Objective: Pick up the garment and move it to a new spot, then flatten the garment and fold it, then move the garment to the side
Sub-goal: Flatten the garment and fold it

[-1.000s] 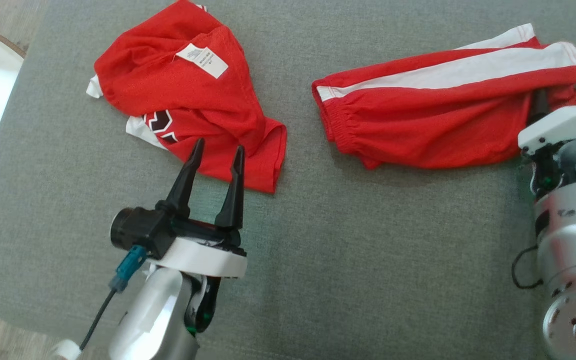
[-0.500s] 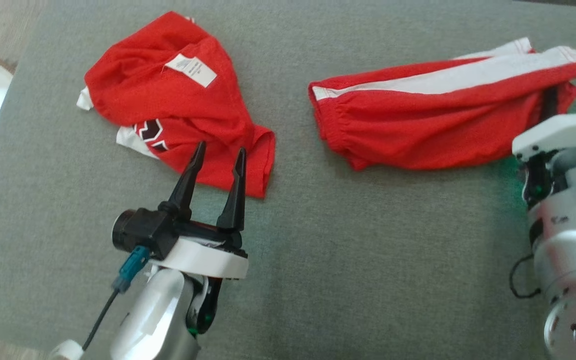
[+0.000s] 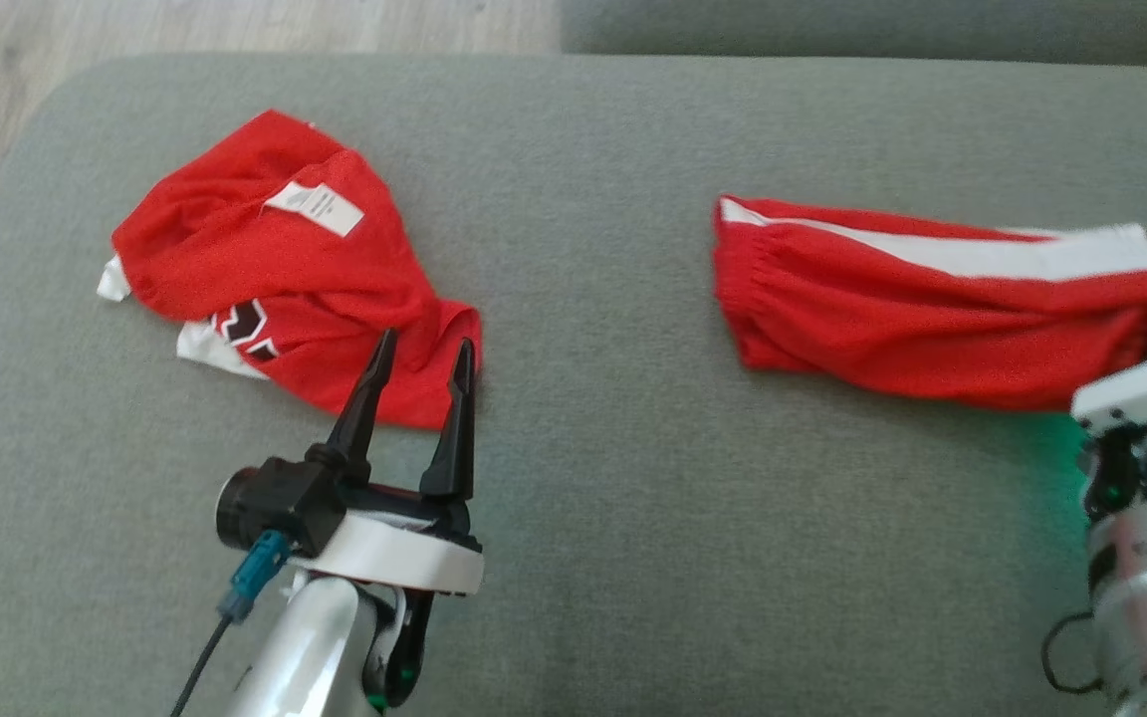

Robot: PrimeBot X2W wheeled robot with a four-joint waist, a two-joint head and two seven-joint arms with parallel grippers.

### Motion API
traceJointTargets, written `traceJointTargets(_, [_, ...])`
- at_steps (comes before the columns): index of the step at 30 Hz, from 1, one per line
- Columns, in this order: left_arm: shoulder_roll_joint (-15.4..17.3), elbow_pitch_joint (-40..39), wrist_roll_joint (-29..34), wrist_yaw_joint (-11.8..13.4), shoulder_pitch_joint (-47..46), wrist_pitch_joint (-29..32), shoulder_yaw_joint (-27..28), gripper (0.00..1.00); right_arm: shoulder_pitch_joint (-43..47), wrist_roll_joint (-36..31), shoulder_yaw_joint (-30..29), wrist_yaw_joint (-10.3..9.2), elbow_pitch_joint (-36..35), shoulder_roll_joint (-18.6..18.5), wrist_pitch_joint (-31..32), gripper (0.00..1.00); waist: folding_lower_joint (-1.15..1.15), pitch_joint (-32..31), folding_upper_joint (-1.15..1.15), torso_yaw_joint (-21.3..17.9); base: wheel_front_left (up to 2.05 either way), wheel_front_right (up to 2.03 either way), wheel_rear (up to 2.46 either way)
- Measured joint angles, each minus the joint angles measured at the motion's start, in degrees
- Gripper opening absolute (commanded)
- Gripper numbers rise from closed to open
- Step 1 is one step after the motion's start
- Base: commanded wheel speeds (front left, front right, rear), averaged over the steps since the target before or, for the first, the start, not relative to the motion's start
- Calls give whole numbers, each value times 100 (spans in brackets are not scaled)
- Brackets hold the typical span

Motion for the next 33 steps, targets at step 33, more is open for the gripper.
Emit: traceJointTargets(33, [3, 51, 65, -3, 278, 0, 57, 100, 569, 1397, 2024, 0, -1657, 357, -21, 0, 0, -616, 0, 96, 0, 0, 0])
